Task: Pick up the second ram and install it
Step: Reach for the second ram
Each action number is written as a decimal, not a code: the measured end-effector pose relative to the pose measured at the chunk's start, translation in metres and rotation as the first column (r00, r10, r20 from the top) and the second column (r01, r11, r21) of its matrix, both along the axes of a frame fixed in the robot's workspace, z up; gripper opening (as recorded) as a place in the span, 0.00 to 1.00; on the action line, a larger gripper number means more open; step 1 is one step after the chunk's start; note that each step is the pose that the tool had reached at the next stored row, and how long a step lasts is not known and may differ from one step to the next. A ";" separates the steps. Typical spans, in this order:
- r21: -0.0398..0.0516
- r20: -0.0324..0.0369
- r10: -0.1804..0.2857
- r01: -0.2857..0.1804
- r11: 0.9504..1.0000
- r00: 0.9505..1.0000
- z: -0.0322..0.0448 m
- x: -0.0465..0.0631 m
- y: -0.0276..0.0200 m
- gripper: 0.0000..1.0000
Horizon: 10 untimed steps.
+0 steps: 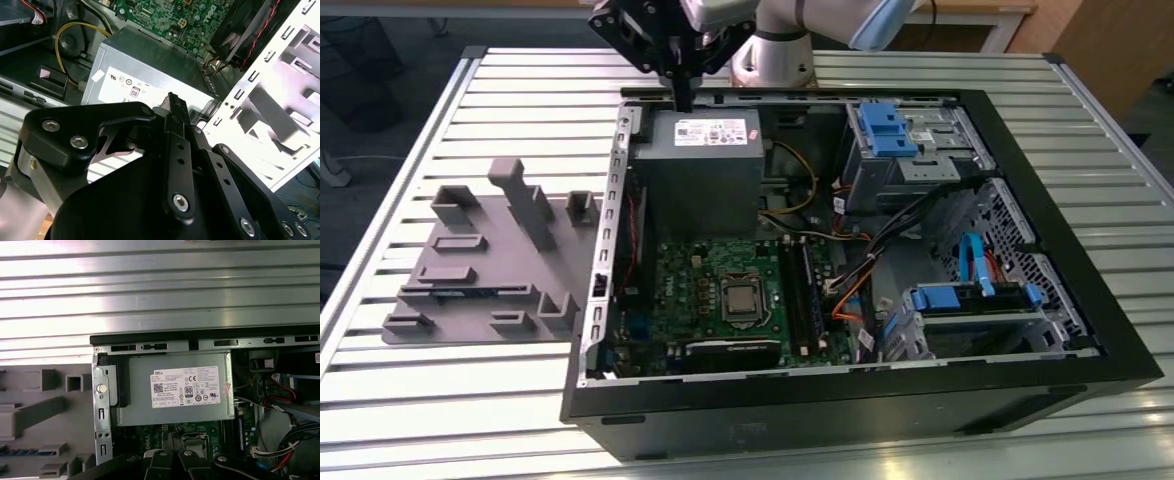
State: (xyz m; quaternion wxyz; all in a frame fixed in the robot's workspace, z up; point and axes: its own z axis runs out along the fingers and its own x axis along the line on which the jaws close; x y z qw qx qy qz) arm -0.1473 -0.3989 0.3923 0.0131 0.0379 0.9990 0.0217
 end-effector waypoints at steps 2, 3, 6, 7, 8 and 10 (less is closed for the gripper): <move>0.000 0.000 0.000 0.000 1.000 1.000 0.0000 0.000 0.0000 0.11; 0.000 0.000 0.000 0.000 1.000 1.000 0.0000 -0.001 0.0000 0.11; 0.000 0.000 0.000 0.000 1.000 1.000 -0.0001 -0.001 0.0000 0.11; 0.000 0.000 0.000 0.000 1.000 1.000 -0.0001 -0.002 0.0000 0.11; 0.000 0.000 0.000 0.000 1.000 1.000 -0.0001 -0.002 0.0000 0.11; 0.000 0.000 0.000 0.000 1.000 1.000 -0.0001 -0.002 0.0000 0.11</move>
